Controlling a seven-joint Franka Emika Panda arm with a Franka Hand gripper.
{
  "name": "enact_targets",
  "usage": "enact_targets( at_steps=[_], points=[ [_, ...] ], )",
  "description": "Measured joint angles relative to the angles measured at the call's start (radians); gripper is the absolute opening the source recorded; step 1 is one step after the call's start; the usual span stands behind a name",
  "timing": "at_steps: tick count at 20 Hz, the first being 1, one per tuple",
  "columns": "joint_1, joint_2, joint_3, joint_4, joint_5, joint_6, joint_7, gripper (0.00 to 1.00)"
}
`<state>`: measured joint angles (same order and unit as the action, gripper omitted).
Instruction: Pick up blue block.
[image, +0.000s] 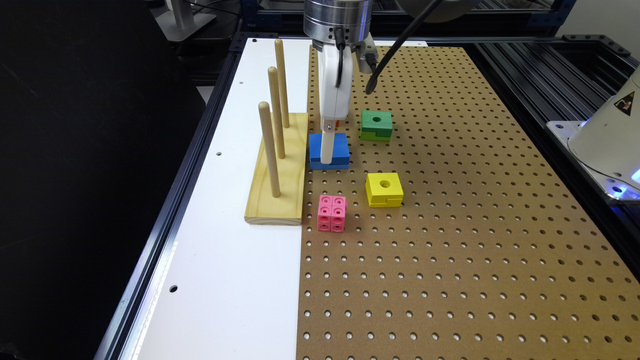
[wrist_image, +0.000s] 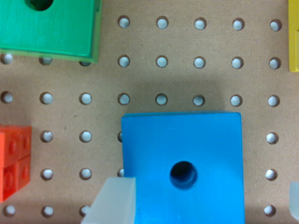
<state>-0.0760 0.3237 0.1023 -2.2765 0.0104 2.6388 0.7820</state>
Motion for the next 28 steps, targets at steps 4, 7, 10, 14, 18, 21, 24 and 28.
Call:
enact_targets(
  at_steps=[4,7,10,14,18,21,24,28],
  points=[
    [-0.002,0.0,-0.005,-0.001,-0.0008,-0.001,0.0,1.0],
    [-0.006,0.0,-0.007,-0.004,-0.0017,-0.001,-0.001,1.0],
    [-0.009,0.0,-0.007,-0.004,-0.0018,-0.001,-0.001,1.0],
    [-0.009,0.013,-0.007,-0.007,-0.0019,0.002,-0.001,1.0],
    [-0.01,0.045,-0.007,-0.006,-0.0027,0.022,-0.001,1.0],
    [-0.01,0.052,-0.007,-0.005,-0.0028,0.025,-0.001,1.0],
    [-0.011,0.051,-0.007,-0.004,-0.0028,0.025,-0.001,1.0],
    [-0.011,0.052,-0.007,-0.002,-0.0028,0.025,-0.001,1.0]
  ],
)
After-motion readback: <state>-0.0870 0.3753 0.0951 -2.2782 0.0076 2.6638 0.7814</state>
